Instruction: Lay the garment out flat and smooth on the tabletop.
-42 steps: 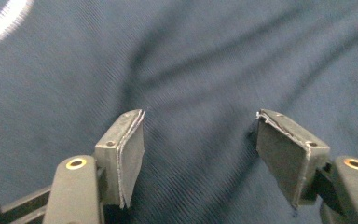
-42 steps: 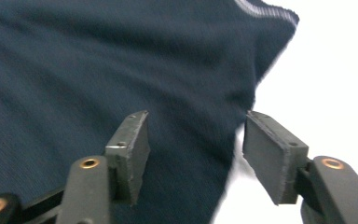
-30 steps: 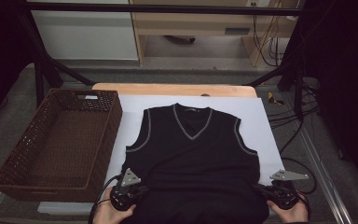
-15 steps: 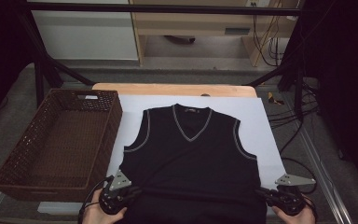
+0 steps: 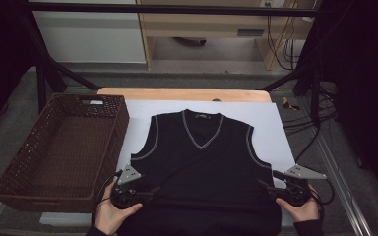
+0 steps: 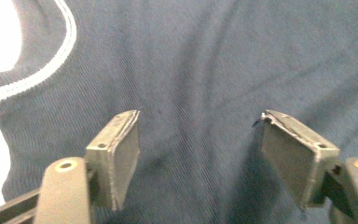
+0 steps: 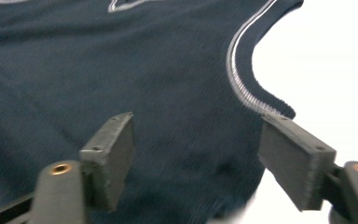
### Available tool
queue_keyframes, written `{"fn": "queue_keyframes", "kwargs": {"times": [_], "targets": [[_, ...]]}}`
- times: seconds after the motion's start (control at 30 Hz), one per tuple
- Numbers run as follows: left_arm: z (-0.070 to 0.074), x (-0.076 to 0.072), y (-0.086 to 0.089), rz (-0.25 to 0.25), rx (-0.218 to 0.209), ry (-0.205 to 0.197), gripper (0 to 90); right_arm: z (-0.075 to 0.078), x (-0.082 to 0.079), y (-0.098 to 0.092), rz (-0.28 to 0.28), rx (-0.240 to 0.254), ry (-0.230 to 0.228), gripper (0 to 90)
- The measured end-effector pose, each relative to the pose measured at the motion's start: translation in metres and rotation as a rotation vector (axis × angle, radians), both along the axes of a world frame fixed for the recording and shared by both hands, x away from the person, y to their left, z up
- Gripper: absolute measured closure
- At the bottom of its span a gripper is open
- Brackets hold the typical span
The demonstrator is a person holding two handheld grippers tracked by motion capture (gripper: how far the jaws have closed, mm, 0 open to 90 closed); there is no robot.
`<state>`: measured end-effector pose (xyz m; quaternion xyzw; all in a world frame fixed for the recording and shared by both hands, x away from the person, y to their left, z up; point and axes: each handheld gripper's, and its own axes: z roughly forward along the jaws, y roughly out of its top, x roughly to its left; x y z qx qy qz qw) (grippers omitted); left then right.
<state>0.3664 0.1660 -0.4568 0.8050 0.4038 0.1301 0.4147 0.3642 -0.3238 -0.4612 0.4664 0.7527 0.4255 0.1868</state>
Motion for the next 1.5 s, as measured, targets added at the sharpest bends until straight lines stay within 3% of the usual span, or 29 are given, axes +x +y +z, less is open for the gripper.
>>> {"fn": "queue_keyframes", "kwargs": {"times": [0.2, 0.5, 0.63, 0.73, 1.03, 1.5], "targets": [[0.005, 0.010, -0.004, -0.008, -0.020, -0.022, 12.8, -0.001, 0.014, 0.002, -0.011, 0.029, -0.005, 16.2], [0.006, 0.029, -0.009, -0.015, -0.040, -0.001, 5.0, -0.004, 0.020, 0.003, -0.004, 0.039, -0.008, 10.6], [0.009, 0.035, -0.011, -0.007, -0.051, 0.001, 3.2, -0.006, 0.019, 0.002, 0.000, 0.044, -0.002, 8.7], [0.011, 0.039, -0.013, 0.003, -0.022, -0.017, 2.7, -0.007, 0.019, 0.002, -0.003, 0.047, -0.004, 7.7], [0.017, 0.052, -0.016, 0.006, -0.035, -0.039, 2.7, -0.007, 0.019, 0.003, 0.007, 0.047, 0.006, 5.1], [0.026, 0.087, -0.018, 0.052, -0.057, -0.032, 2.8, -0.004, 0.017, 0.004, 0.000, 0.054, 0.000, 3.6]]}}
